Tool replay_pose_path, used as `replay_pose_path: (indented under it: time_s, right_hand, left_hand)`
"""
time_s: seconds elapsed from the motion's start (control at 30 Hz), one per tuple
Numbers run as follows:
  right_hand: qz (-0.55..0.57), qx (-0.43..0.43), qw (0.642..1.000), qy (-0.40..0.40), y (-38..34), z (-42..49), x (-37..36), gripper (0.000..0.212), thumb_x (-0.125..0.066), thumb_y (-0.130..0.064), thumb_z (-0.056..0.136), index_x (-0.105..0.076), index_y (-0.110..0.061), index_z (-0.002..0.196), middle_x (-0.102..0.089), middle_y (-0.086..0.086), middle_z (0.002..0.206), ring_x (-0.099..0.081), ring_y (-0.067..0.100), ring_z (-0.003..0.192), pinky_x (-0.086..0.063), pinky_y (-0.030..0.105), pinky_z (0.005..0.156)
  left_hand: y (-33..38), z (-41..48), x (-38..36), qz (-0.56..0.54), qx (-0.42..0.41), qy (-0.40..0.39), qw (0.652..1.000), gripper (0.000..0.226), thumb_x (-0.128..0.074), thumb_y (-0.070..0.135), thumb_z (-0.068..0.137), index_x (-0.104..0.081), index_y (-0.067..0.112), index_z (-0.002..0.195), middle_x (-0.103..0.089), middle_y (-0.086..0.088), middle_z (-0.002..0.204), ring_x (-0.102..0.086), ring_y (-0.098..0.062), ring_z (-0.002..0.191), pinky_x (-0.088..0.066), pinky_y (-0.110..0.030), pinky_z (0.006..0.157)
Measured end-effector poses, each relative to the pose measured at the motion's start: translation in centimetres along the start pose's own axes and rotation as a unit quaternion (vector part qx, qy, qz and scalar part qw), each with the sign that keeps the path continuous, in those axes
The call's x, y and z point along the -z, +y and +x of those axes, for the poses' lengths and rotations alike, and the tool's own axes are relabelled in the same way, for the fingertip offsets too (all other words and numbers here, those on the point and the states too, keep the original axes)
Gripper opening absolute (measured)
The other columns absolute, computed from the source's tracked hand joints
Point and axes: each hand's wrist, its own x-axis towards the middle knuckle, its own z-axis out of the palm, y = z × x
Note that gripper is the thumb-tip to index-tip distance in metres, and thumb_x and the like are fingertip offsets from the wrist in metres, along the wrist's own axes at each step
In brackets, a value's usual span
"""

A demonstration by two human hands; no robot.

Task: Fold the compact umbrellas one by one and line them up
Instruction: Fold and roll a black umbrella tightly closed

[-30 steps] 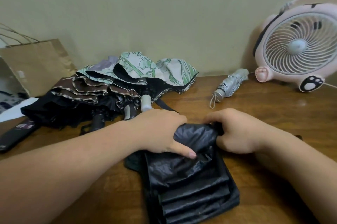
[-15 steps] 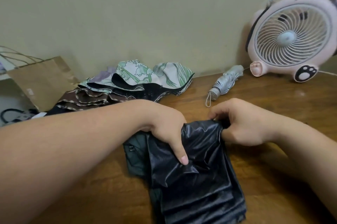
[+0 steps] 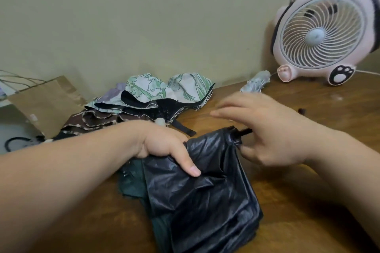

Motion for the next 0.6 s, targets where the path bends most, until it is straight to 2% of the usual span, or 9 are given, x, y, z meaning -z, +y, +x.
replay_pose_path:
  time_s: [0.1, 0.17, 0.23, 0.33, 0.4, 0.47, 0.5, 0.53, 0.6]
  right_hand:
    - [-0.037, 0.035, 0.963, 0.265, 0.6, -0.3, 0.5, 0.060, -0.072, -0.023, 0.077, -0.062, -0.014, 0.136, -0.053, 0.008, 0.145, -0.043, 0.030, 0.139, -0.028, 0.057, 0.116]
    - [-0.011, 0.013, 0.914, 0.406, 0.6, -0.5, 0.8, 0.043, -0.074, -0.016, 0.082, -0.067, -0.004, 0.123, -0.062, 0.015, 0.125, -0.056, 0.033, 0.118, -0.042, 0.052, 0.101]
    - [0.136, -0.038, 0.883, 0.448, 0.6, -0.3, 0.2, 0.029, -0.075, -0.024, 0.085, -0.071, -0.005, 0.106, -0.068, 0.010, 0.096, -0.063, 0.025, 0.088, -0.051, 0.042, 0.078]
    - [0.382, -0.130, 0.846, 0.349, 1.1, 0.3, -0.5, 0.040, -0.074, -0.052, 0.082, -0.074, -0.012, 0.082, -0.067, 0.005, 0.069, -0.059, 0.019, 0.060, -0.049, 0.034, 0.057]
    - [0.542, -0.177, 0.786, 0.237, 1.4, 0.4, -0.7, 0.061, -0.078, -0.070, 0.068, -0.075, -0.009, 0.077, -0.063, 0.008, 0.066, -0.054, 0.017, 0.056, -0.045, 0.025, 0.053]
    - [0.693, -0.193, 0.686, 0.107, 1.4, 0.3, -0.6, 0.080, -0.080, -0.082, 0.049, -0.079, -0.012, 0.087, -0.070, 0.017, 0.082, -0.065, 0.024, 0.069, -0.053, 0.029, 0.064]
    - [0.732, -0.181, 0.655, 0.057, 1.4, 0.1, -0.7, 0.086, -0.079, -0.084, 0.047, -0.080, -0.013, 0.095, -0.073, 0.021, 0.096, -0.071, 0.031, 0.083, -0.057, 0.035, 0.074]
    - [0.753, -0.156, 0.638, 0.024, 1.2, 0.1, -1.0, 0.088, -0.079, -0.083, 0.049, -0.080, -0.013, 0.104, -0.073, 0.023, 0.108, -0.072, 0.035, 0.097, -0.060, 0.039, 0.083]
    - [0.779, -0.119, 0.615, 0.005, 0.6, 0.2, -1.5, 0.085, -0.084, -0.074, 0.055, -0.077, -0.015, 0.116, -0.071, 0.020, 0.124, -0.069, 0.035, 0.114, -0.060, 0.039, 0.088]
  left_hand:
    - [-1.4, -0.4, 0.0, -0.084, -0.087, 0.037, 0.992, 0.039, -0.081, 0.016, 0.067, -0.080, 0.012, 0.105, -0.076, -0.014, 0.108, -0.073, -0.028, 0.096, -0.057, -0.040, 0.092]
    - [-2.4, -0.6, 0.1, -0.155, -0.159, 0.061, 0.973, 0.050, -0.088, 0.015, 0.063, -0.078, 0.009, 0.111, -0.075, -0.016, 0.112, -0.073, -0.030, 0.098, -0.056, -0.041, 0.091]
    - [-3.1, -0.8, 0.0, -0.205, -0.217, 0.067, 0.952, 0.064, -0.096, 0.019, 0.059, -0.075, 0.005, 0.118, -0.073, -0.020, 0.115, -0.072, -0.034, 0.100, -0.055, -0.044, 0.093]
    - [-3.1, -0.4, -1.7, -0.205, -0.291, 0.093, 0.930, 0.053, -0.090, 0.015, 0.067, -0.075, 0.008, 0.117, -0.073, -0.018, 0.115, -0.072, -0.032, 0.101, -0.056, -0.043, 0.091]
    - [-2.7, 0.4, -3.3, -0.190, -0.333, 0.163, 0.909, 0.045, -0.082, 0.014, 0.070, -0.077, 0.013, 0.115, -0.073, -0.016, 0.117, -0.071, -0.031, 0.105, -0.055, -0.043, 0.093]
    - [-2.2, 1.5, -4.7, -0.211, -0.360, 0.256, 0.872, 0.042, -0.082, 0.021, 0.068, -0.079, 0.017, 0.110, -0.075, -0.015, 0.116, -0.071, -0.032, 0.107, -0.056, -0.045, 0.094]
    - [-2.0, 1.8, -5.2, -0.230, -0.367, 0.306, 0.848, 0.042, -0.084, 0.025, 0.066, -0.080, 0.017, 0.107, -0.076, -0.016, 0.115, -0.072, -0.033, 0.107, -0.057, -0.045, 0.093]
    - [-1.9, 2.1, -5.4, -0.251, -0.372, 0.349, 0.822, 0.042, -0.086, 0.028, 0.065, -0.080, 0.016, 0.105, -0.076, -0.016, 0.113, -0.073, -0.034, 0.106, -0.059, -0.044, 0.090]
    - [-1.6, 2.4, -5.7, -0.275, -0.393, 0.402, 0.780, 0.035, -0.086, 0.024, 0.069, -0.081, 0.014, 0.101, -0.077, -0.014, 0.110, -0.075, -0.031, 0.103, -0.061, -0.040, 0.086]
